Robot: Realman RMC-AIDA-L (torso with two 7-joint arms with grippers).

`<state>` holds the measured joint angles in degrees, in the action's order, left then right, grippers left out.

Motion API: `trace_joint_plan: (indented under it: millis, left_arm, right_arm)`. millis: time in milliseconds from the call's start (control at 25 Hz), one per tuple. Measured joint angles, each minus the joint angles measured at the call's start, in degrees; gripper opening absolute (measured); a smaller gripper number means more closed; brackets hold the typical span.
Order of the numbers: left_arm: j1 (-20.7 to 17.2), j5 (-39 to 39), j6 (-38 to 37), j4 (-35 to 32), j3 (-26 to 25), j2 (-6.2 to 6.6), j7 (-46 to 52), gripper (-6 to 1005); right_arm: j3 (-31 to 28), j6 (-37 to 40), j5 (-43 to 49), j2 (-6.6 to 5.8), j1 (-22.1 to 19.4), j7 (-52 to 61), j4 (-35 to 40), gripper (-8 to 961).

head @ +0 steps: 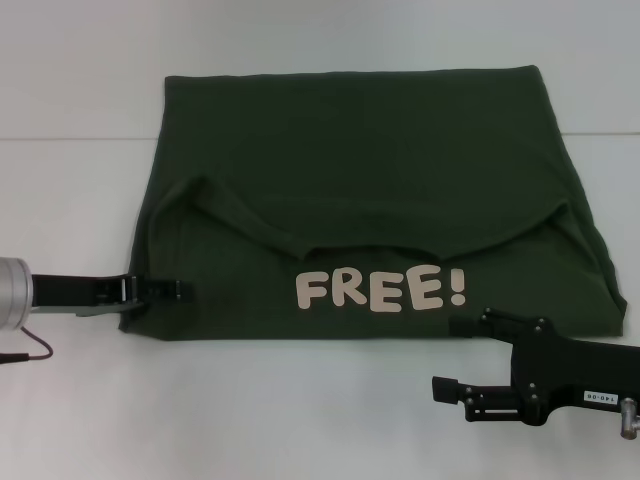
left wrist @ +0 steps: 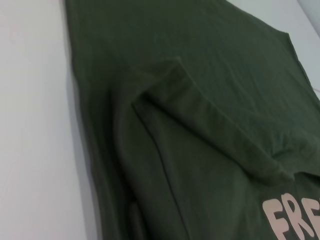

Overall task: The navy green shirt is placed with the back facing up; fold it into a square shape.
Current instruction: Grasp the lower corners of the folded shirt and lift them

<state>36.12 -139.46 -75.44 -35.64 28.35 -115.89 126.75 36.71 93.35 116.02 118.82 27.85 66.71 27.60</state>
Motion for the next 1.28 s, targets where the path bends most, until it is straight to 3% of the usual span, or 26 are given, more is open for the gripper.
trace_joint_plan:
  millis: [400,640,1040,1280]
  left_arm:
    - [0.1,-0.7,0.4,-0.5,0.8,-0.04,-0.5,765]
    - [0.5,-3.1,1.8,-1.3,2.6,-0.26,-0.5,586]
    - [0.6,-3.2,1.9,-1.3,3.3,-0.33,-0.7,116]
    - [0.6,-3.2,1.9,-1.3,4.3,-0.39,-0.7,60]
  right_arm:
    - [0.0,0.4,0.0,0.18,0.1,0.4,0.1,941]
    - [-0.1,0.9,-0.2,0.18,0.1,0.8,0.3,940]
    - [-0.6,2.0,-0.4,-0.04,0.0,2.6,0.5,939]
    - [-0.7,1.1,-0.3,-0.39,-0.2,17.0,7.8,923]
